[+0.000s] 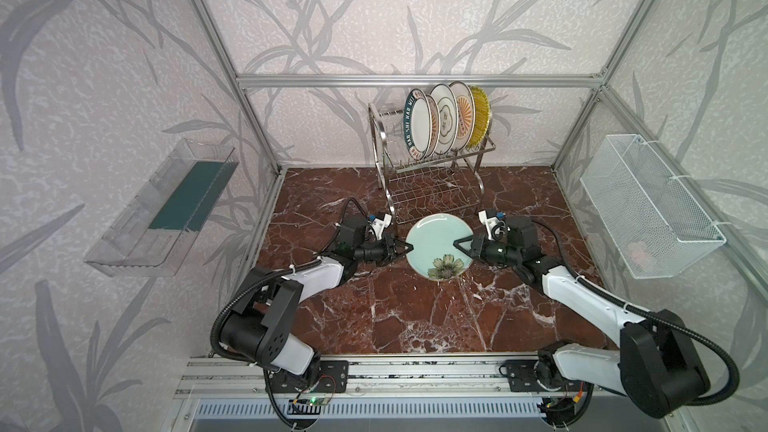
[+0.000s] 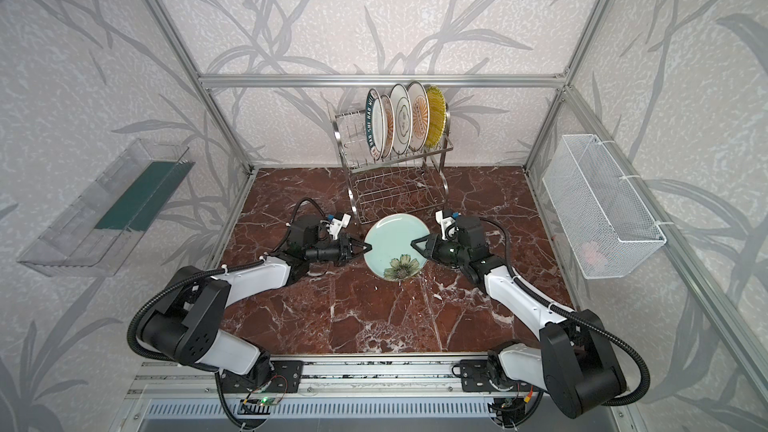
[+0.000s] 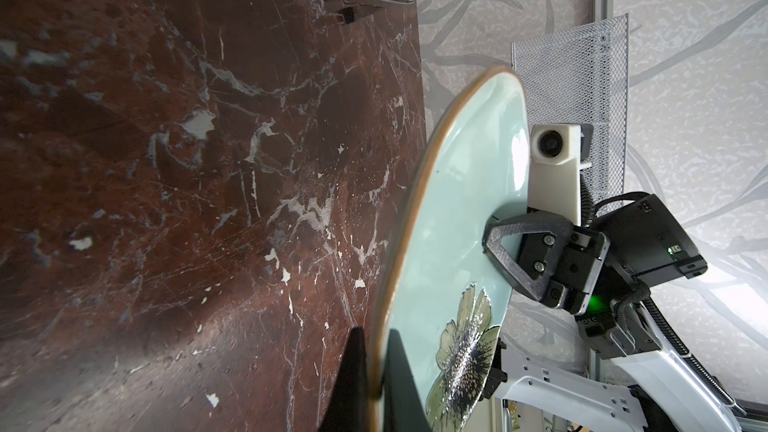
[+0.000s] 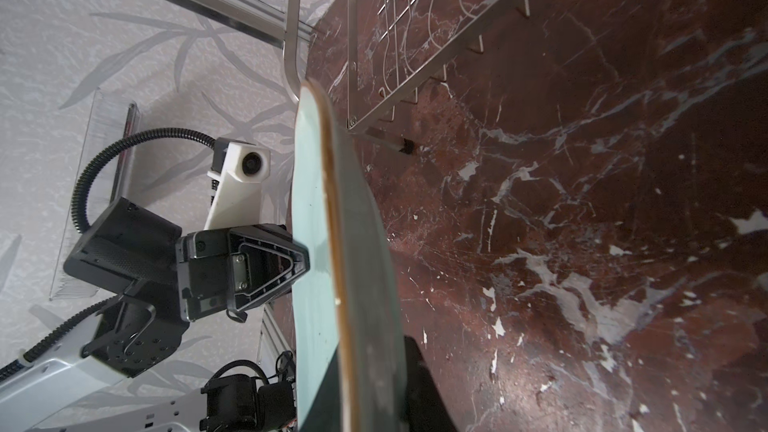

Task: Load the plates into the dish rack
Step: 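Close the right gripper on the turquoise plate's upright rim, then lift the plate toward the rack with the right gripper while the left gripper releases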

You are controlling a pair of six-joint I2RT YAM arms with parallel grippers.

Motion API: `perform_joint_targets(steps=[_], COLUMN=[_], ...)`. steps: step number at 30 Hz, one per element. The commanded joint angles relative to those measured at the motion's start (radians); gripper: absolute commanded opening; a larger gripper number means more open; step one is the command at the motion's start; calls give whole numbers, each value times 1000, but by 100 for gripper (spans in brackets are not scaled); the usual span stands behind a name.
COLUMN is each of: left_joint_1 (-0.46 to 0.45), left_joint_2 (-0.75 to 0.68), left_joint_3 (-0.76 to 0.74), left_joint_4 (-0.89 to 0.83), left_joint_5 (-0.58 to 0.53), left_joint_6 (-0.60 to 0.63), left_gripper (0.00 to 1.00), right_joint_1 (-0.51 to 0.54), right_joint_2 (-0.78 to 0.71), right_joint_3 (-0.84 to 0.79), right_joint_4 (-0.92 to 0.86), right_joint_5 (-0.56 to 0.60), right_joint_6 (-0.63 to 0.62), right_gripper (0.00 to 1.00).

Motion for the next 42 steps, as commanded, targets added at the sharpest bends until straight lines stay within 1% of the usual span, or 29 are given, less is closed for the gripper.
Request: perform_joint_targets(steps=[1, 6, 12, 19, 21, 23, 28, 33, 37, 42], left_joint_1=[-11, -11, -10, -6, -6, -5, -4, 7, 26, 55], left_joint_2=[-64, -77, -86, -103, -114, -127, -166, -218, -295, -386], left_joint_3=[24, 25, 32, 41, 47, 51, 67, 79, 85, 130], left_joint_4=[65, 41, -9, -57, -86, -115, -198, -287, -376, -550], left_joint_5=[53, 44, 34, 31, 27, 21, 5, -11, -67, -115], left_joint_6=[9, 16, 42, 73, 87, 103, 151, 194, 244, 325], left_gripper=[0, 0, 1, 19, 23, 24, 25, 25, 25, 25], right_joint_1=[14, 14, 14, 14, 14, 14, 14, 14, 14, 14], right_joint_2=[1, -2, -16, -46, -53, -56, -70, -113, -155, -204], right_joint_3=[28, 30, 43, 79, 86, 95, 104, 121, 171, 273], right_joint_4=[19, 21, -1, -62, -73, -82, -83, -98, -156, -256], right_joint_5=[-21, -23, -9, 30, 41, 51, 73, 113, 151, 200], right_joint_6=[-25, -22, -30, -57, -64, -69, -74, -98, -146, -222], right_gripper=[11, 0, 0, 0, 0, 0, 0, 0, 0, 0])
